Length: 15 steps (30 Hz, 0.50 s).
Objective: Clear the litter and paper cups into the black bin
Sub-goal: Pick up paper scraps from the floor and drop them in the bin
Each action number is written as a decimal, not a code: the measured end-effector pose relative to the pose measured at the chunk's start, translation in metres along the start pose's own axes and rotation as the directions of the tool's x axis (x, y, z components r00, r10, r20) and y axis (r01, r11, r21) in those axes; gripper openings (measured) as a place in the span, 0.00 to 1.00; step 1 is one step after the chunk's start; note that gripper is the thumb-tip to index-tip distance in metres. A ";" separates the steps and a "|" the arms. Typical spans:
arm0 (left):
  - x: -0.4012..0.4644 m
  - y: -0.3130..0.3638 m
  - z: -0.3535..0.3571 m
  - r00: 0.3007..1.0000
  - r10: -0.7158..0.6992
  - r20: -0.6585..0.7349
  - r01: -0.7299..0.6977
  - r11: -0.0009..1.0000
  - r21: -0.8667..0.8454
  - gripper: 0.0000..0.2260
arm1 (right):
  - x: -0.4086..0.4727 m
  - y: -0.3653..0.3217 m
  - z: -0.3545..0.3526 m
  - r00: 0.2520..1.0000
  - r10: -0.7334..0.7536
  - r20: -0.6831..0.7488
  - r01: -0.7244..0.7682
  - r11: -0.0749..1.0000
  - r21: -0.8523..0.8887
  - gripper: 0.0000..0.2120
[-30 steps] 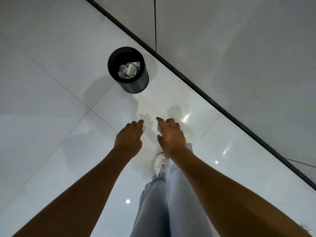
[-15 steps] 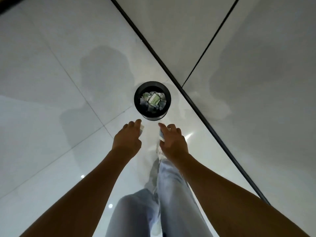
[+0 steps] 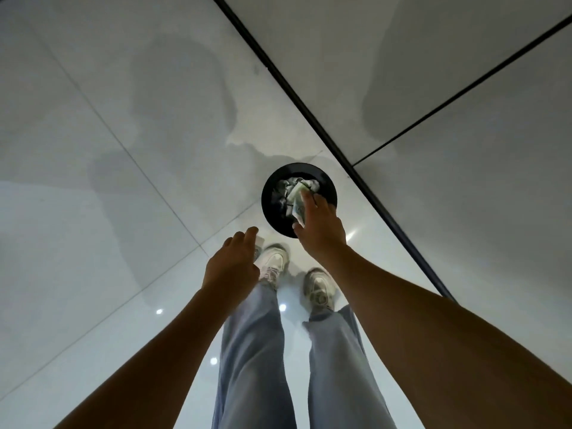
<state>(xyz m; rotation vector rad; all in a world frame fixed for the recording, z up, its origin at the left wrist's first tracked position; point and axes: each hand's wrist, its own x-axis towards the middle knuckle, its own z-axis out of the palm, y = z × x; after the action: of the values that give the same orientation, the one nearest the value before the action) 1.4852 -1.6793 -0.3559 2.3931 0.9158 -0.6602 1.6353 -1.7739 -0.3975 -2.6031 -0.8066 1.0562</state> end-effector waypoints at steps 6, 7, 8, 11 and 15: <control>0.038 -0.010 -0.020 0.995 0.077 0.066 -0.074 0.997 -0.036 0.28 | 0.013 -0.005 0.010 0.989 0.146 0.030 -0.148 0.986 0.077 0.31; 0.045 -0.006 -0.022 0.991 0.101 0.084 -0.097 0.994 -0.048 0.28 | 0.012 -0.005 0.010 0.986 0.166 0.034 -0.169 0.981 0.092 0.31; 0.053 -0.001 -0.022 0.988 0.126 0.091 -0.121 0.991 -0.063 0.28 | 0.009 -0.003 0.010 0.982 0.187 0.037 -0.190 0.976 0.108 0.31; 0.078 0.019 -0.021 0.975 0.203 0.087 -0.195 0.976 -0.092 0.29 | 0.001 0.005 0.011 0.967 0.256 0.007 -0.253 0.953 0.169 0.29; 0.112 0.047 -0.014 0.947 0.273 0.169 -0.256 0.960 -0.117 0.35 | -0.009 0.018 0.016 0.937 0.350 -0.008 -0.341 0.917 0.206 0.29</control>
<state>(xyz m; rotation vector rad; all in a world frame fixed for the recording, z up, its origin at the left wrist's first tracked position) 1.5955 -1.6489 -0.3984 2.2719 0.5242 -0.7018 1.6258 -1.7939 -0.4108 -2.6355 -0.2116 1.0955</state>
